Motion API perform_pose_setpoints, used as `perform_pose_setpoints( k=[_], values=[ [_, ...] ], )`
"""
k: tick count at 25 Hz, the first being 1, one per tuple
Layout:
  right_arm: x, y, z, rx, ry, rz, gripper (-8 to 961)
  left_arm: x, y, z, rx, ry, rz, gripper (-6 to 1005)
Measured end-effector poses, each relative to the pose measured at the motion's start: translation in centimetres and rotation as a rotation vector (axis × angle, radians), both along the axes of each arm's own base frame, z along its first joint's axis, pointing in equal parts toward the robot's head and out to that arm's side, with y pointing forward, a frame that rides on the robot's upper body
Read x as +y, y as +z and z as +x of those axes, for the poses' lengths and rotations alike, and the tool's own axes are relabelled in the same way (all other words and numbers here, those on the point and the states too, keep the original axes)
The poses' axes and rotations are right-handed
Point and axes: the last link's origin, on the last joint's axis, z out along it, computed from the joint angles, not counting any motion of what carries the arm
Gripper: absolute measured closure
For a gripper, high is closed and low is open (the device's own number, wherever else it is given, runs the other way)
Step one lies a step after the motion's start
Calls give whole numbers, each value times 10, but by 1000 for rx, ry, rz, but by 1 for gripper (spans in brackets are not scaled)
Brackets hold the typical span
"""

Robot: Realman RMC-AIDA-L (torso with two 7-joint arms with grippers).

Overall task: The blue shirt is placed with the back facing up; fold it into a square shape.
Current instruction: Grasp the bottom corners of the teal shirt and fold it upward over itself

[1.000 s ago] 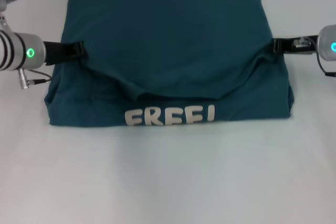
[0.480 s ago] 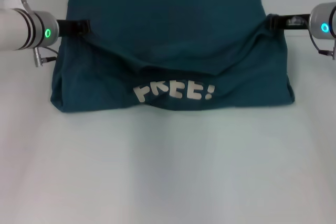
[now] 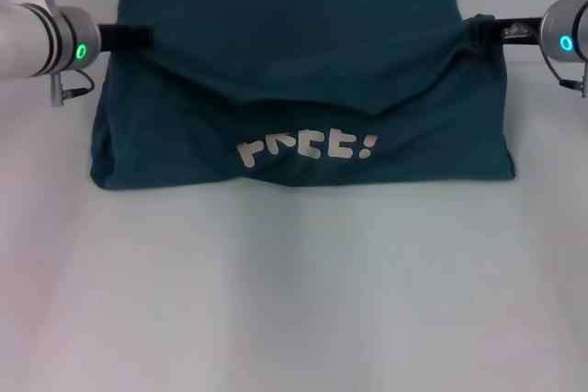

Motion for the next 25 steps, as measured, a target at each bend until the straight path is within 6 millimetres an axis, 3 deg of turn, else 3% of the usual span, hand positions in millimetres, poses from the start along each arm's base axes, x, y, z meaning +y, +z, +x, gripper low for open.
perform_pose_setpoints(
  k=[7, 14, 25],
  values=[
    [3, 5, -3, -15, 11, 11, 836, 3, 3, 2, 76, -43, 1, 993],
    [5, -5, -6, -65, 25, 13, 803, 2, -1, 4, 114, -63, 0, 992],
    [6, -9, -8, -105, 43, 5, 750, 1, -10, 7, 146, -86, -5, 893]
  ],
)
